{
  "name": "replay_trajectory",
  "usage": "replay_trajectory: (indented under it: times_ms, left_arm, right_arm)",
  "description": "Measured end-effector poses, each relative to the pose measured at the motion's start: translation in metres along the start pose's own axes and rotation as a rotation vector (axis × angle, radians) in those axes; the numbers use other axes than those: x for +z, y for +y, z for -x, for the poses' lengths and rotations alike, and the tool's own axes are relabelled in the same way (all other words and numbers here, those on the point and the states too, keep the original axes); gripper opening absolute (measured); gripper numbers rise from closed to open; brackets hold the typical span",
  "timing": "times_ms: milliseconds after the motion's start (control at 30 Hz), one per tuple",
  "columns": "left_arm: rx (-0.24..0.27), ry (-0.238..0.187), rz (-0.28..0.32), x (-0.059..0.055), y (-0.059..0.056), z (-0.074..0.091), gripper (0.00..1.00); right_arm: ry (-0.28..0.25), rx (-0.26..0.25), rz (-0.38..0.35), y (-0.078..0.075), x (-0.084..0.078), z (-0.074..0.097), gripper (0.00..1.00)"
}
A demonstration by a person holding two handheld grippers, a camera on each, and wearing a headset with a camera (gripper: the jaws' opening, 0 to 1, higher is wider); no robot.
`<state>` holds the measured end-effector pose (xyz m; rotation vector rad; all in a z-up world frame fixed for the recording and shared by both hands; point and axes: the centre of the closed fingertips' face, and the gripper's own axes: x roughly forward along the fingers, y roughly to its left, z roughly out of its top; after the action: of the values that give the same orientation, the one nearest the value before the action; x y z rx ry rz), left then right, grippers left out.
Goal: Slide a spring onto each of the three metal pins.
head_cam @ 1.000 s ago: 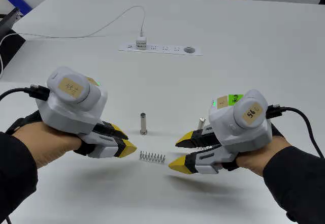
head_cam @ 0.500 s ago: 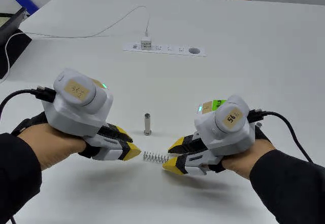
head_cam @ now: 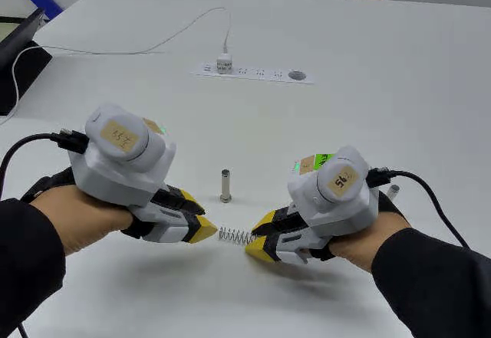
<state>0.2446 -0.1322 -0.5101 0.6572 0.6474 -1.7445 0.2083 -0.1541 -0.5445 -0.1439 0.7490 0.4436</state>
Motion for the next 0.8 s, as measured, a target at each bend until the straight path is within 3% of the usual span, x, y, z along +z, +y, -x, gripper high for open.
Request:
replay_trajectory:
  times_ms: [300, 800]
  left_arm:
    - [-0.010, 0.004, -0.027, -0.002, -0.002, -0.003, 0.22]
    - [-0.044, 0.045, -0.229, -0.006, -0.019, -0.017, 0.25]
  right_arm:
    - [0.011, 0.000, 0.025, 0.001, 0.001, 0.001, 0.12]
    - [0.068, 0.053, 0.077, 0.014, 0.005, 0.013, 0.12]
